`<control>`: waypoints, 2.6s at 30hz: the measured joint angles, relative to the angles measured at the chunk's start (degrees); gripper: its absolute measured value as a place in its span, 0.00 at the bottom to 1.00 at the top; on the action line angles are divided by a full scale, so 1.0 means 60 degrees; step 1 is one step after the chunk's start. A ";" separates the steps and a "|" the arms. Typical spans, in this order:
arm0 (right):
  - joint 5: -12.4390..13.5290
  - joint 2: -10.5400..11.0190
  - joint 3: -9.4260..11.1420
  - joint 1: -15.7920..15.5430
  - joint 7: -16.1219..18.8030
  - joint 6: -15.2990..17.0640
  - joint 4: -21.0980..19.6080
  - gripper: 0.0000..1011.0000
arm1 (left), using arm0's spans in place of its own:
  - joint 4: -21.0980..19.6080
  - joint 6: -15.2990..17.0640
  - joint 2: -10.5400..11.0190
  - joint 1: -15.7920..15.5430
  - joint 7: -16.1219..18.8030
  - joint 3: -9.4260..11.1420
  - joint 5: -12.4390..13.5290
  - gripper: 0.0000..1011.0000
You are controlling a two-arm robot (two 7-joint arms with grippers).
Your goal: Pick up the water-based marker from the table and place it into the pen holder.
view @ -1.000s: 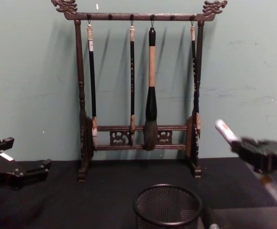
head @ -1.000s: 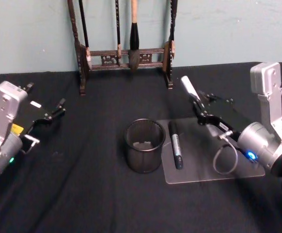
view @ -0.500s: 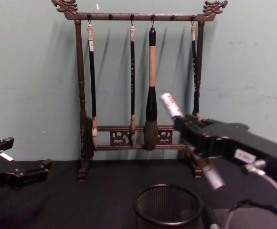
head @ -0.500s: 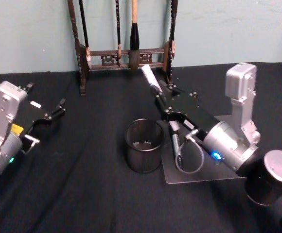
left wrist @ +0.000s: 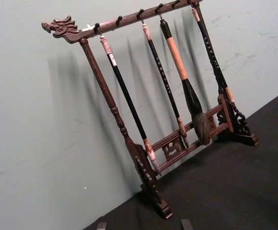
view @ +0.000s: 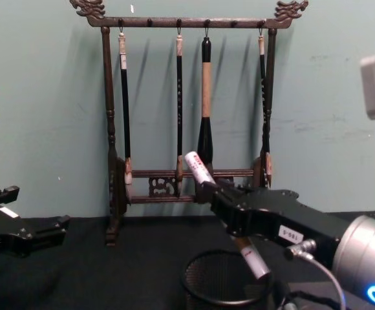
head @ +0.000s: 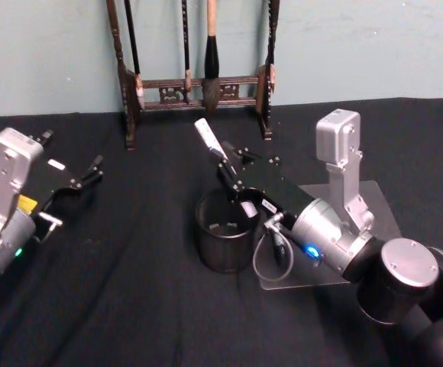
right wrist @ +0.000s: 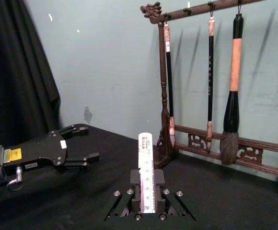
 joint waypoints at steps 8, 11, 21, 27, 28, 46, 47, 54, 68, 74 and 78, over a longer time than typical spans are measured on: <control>-0.0046 -0.0116 -0.0133 0.0130 0.0036 -0.0002 0.0239 0.17 | 0.0000 0.0001 0.0000 0.0000 0.0001 0.0000 0.0000 0.99; -0.0102 -0.0145 -0.0182 0.0154 0.0032 -0.0009 0.0307 0.17 | 0.0000 0.0000 0.0000 0.0000 0.0001 0.0000 0.0000 0.99; -0.0199 -0.0168 -0.0222 0.0153 -0.0022 -0.0012 0.0337 0.17 | 0.0000 0.0001 0.0000 0.0000 0.0001 0.0000 -0.0001 0.99; -0.0181 -0.0163 -0.0213 0.0148 -0.0022 -0.0013 0.0328 0.20 | 0.0000 0.0001 0.0000 0.0000 0.0001 0.0000 0.0000 0.99; -0.0179 -0.0163 -0.0212 0.0148 -0.0021 -0.0012 0.0327 0.22 | 0.0000 0.0001 0.0000 0.0001 0.0001 0.0000 0.0000 0.99; -0.0157 -0.0154 -0.0198 0.0147 -0.0016 -0.0012 0.0312 0.80 | 0.0000 0.0000 0.0000 0.0000 0.0001 0.0000 0.0000 0.99; -0.0155 -0.0154 -0.0198 0.0147 -0.0016 -0.0011 0.0312 0.82 | 0.0000 0.0000 0.0000 0.0000 0.0001 0.0000 0.0000 0.99; 0.0078 -0.0016 0.0115 -0.0002 -0.0100 0.0043 -0.0200 0.99 | 0.0000 0.0001 -0.0001 0.0000 0.0001 0.0000 0.0000 0.99; -0.0317 0.0580 0.1315 -0.0260 -0.1654 0.1431 -0.1117 0.99 | 0.0000 0.0000 0.0000 0.0000 0.0001 0.0000 0.0000 0.99; -0.0620 0.0762 0.1530 -0.0300 -0.2125 0.2913 -0.1349 0.99 | 0.0000 0.0001 0.0000 0.0000 0.0001 0.0000 -0.0001 0.99; -0.0808 0.0900 0.1425 -0.0296 -0.2135 0.3992 -0.1442 0.99 | 0.0000 0.0000 0.0000 0.0000 0.0001 0.0000 0.0000 0.99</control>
